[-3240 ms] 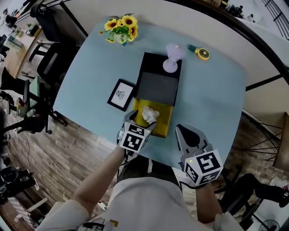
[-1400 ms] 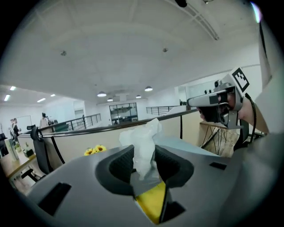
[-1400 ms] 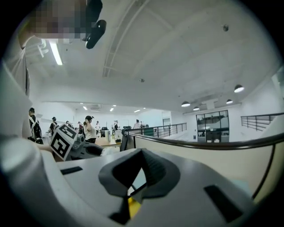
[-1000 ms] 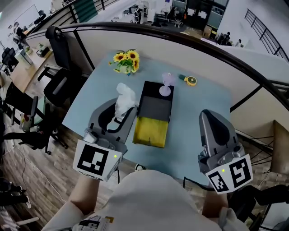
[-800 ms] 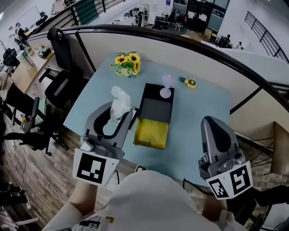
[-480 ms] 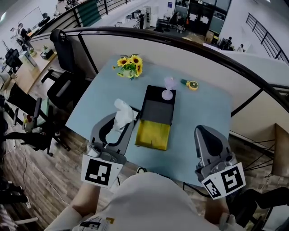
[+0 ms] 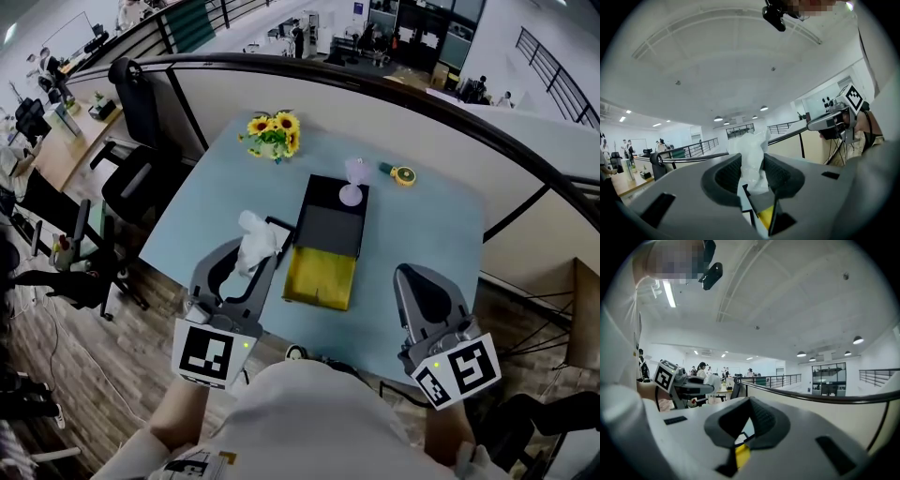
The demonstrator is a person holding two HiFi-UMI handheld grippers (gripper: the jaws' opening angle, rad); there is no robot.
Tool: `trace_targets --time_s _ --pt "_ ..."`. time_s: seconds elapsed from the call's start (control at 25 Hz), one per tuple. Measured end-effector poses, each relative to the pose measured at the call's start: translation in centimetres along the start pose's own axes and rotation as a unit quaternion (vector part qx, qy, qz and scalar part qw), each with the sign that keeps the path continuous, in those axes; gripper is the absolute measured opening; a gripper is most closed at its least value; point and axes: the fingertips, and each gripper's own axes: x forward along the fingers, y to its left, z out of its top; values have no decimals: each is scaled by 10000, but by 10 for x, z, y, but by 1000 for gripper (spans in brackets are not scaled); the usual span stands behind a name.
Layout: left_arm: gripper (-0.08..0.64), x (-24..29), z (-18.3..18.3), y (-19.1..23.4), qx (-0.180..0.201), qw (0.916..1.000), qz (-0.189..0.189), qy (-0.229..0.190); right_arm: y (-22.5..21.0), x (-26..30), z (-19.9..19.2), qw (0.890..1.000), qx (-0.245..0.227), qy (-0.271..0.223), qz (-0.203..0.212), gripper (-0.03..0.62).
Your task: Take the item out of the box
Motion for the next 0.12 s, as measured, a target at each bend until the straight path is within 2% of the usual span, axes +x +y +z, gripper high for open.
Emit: trace_targets --time_s 0.12 --pt "138 2 0 -2 14 10000 2 24 -1 0 -1 10000 -12 7 23 5"
